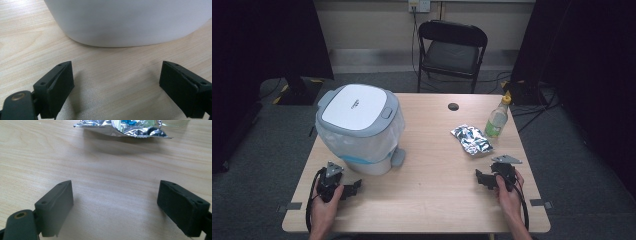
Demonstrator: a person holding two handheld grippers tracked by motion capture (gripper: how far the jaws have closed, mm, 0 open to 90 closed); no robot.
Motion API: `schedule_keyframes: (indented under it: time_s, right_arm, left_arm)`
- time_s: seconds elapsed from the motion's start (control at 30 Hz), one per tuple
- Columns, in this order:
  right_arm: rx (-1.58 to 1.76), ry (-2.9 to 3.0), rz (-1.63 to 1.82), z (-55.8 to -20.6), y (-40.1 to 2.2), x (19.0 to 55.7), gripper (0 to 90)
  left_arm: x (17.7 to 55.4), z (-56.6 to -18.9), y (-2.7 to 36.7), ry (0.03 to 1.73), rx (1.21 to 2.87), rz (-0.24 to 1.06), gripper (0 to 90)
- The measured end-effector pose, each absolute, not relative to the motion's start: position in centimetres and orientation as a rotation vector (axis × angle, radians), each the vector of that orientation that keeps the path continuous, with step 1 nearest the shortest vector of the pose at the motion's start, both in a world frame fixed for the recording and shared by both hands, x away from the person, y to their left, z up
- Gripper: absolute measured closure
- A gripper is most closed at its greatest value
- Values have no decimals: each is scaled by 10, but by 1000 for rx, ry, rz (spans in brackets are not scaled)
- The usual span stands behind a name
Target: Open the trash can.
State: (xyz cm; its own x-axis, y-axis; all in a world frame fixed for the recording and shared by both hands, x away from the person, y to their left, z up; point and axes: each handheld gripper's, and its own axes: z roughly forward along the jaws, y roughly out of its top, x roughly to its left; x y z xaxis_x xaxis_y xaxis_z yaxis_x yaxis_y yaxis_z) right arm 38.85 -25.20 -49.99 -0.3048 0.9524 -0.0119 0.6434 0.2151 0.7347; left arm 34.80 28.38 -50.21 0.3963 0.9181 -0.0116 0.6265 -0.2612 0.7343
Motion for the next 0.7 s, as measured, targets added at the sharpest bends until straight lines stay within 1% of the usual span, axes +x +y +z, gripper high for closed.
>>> schedule_keyframes:
  time_s: [0.37, 0.43, 0.53, 0.6, 0.7]
  right_arm:
    - [1473, 2028, 877, -500, -252, 388, 127]
    - [1471, 2026, 876, -500, -251, 388, 140]
    - [1474, 2041, 867, -497, -247, 386, 166]
    - [1453, 2076, 865, -497, -242, 384, 150]
    - [1405, 2096, 887, -494, -230, 382, 165]
  left_arm:
    - [345, -502, 285, 1317, 1990, 567, 117]
    - [343, -502, 286, 1327, 1984, 571, 123]
    - [341, -502, 286, 1330, 1979, 578, 141]
    - [340, -501, 286, 1326, 1983, 580, 152]
    - [337, -501, 286, 1325, 1966, 569, 159]
